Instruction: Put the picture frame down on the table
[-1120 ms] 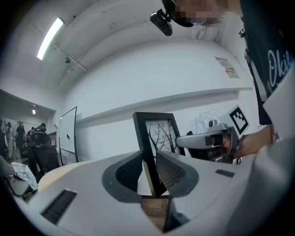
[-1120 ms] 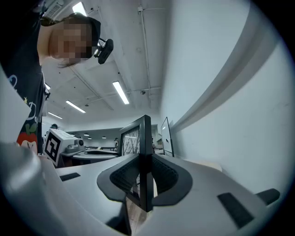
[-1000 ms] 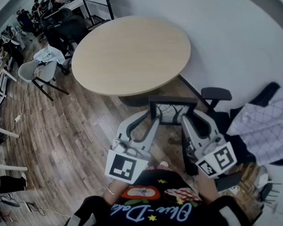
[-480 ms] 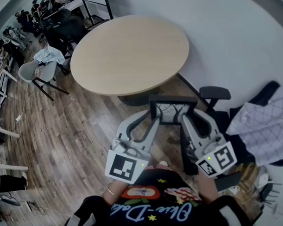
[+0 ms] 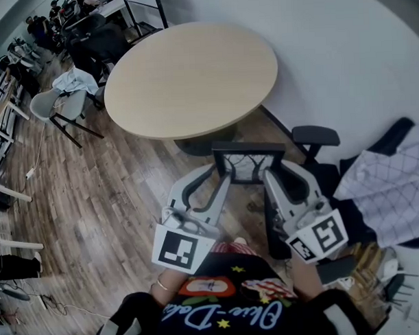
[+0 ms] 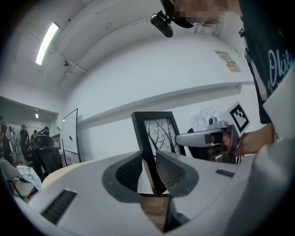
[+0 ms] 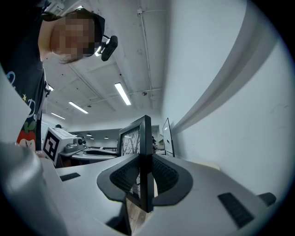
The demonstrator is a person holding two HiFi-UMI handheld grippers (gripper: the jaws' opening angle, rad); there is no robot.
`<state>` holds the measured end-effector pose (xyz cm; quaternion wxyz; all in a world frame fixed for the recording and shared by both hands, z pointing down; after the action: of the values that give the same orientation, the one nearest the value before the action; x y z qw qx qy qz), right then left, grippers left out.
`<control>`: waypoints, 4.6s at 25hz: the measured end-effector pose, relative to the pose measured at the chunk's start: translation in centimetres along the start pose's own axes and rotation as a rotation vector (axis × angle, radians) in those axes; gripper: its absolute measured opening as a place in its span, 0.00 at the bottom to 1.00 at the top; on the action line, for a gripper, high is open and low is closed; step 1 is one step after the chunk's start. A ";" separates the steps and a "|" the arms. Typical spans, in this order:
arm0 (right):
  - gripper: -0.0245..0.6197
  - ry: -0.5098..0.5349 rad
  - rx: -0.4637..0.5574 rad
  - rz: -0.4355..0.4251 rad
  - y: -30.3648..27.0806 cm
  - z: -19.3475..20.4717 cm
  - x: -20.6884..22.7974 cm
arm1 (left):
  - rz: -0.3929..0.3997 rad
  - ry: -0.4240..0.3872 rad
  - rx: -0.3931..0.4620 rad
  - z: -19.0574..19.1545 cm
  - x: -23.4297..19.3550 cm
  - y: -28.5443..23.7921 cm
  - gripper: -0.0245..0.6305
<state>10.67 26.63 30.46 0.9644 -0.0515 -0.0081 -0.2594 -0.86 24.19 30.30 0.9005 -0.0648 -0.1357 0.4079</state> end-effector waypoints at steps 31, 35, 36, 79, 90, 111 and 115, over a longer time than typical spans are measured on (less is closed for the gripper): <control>0.15 -0.014 -0.011 0.101 -5.8 -0.5 6.0 | 0.078 0.000 0.035 -0.6 -5.0 -7.8 0.18; 0.15 -0.018 -0.011 0.094 -7.5 -0.5 6.9 | 0.076 -0.001 0.036 -0.5 -6.4 -9.0 0.18; 0.15 -0.017 -0.011 0.092 -7.9 -0.6 7.1 | 0.074 0.001 0.036 -0.5 -6.7 -9.2 0.18; 0.15 0.001 -0.061 0.132 -24.1 -2.4 11.1 | 0.089 0.025 0.067 0.6 -22.1 -16.4 0.18; 0.15 -0.012 -0.077 0.077 -26.6 -1.6 10.8 | 0.041 0.048 0.039 2.1 -23.7 -16.3 0.18; 0.15 -0.010 -0.076 -0.047 -34.8 -2.7 15.6 | -0.068 0.045 -0.017 2.2 -29.9 -21.5 0.18; 0.15 -0.015 -0.086 -0.065 -36.2 -2.5 16.7 | -0.081 0.052 -0.030 2.4 -30.8 -22.7 0.18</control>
<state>7.00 -13.08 32.08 0.9523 -0.0947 -0.0058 -0.2901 -4.69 -13.96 31.83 0.9184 -0.0833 -0.1210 0.3673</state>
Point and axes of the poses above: the fingertips, and each gripper's own axes: y backward along the fingers, x to its right, z out of its underside, the point moved 2 cm from there along y, backward along the fingers, and after that the axes turned 10 degrees about -x, right-handed, at the moved point
